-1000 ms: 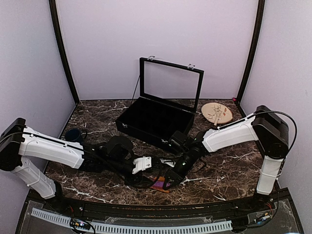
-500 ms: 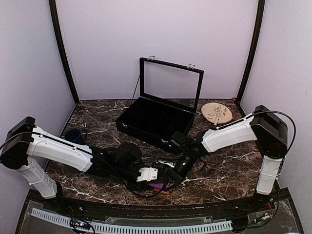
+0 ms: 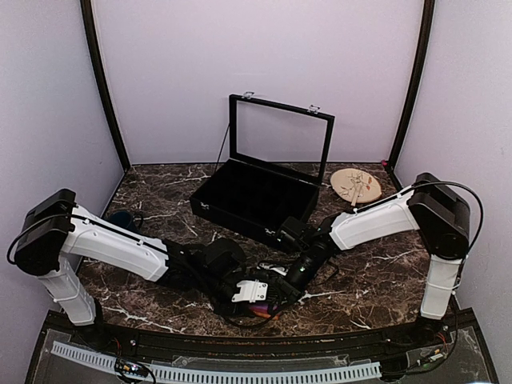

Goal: Roll the socks
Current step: Roll the sock at the center of the board.

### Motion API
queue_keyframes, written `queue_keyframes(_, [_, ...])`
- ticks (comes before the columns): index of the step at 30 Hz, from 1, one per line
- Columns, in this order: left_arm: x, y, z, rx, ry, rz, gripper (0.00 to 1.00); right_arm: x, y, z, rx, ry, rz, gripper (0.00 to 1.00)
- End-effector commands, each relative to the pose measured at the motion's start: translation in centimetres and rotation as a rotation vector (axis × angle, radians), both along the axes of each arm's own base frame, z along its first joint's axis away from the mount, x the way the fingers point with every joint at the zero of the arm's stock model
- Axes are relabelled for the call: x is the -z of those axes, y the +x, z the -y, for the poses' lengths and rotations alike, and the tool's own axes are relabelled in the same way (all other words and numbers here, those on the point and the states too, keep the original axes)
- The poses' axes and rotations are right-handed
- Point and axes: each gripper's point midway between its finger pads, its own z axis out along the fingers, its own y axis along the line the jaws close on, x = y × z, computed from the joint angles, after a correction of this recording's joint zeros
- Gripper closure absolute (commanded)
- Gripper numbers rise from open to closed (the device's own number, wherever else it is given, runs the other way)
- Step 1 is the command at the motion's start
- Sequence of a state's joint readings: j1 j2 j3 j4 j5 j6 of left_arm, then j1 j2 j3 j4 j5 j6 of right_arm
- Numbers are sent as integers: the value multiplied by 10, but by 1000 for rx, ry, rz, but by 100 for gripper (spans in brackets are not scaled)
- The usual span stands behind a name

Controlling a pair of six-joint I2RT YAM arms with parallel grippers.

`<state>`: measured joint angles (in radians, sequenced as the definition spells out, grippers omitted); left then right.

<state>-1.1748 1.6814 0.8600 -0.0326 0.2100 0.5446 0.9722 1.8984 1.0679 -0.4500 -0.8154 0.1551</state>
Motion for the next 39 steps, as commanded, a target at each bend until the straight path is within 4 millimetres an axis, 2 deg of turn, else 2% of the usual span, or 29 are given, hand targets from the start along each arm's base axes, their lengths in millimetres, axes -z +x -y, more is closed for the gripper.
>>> queue_keyframes(1, [7,-9,-1,30,43,-43,57,-2,2,-2,-5,17,-10,91])
queue_keyframes(8, [20,-12,0,30,99,-92,68,0,3,0,1,9,-1,90])
queue_keyframes(15, [25,-17,1,32,127,-141,79,4,6,5,18,-14,21,80])
queue_keyframes(21, [26,-22,0,30,142,-198,80,7,16,12,78,-33,36,70])
queue_keyframes(28, [25,-20,0,8,150,-284,80,5,27,20,149,-30,52,65])
queue_keyframes(30, [24,-19,-1,0,155,-316,80,2,31,22,177,-21,57,61])
queue_keyframes(39, [21,-18,2,-9,169,-408,80,-4,49,31,283,-10,98,59])
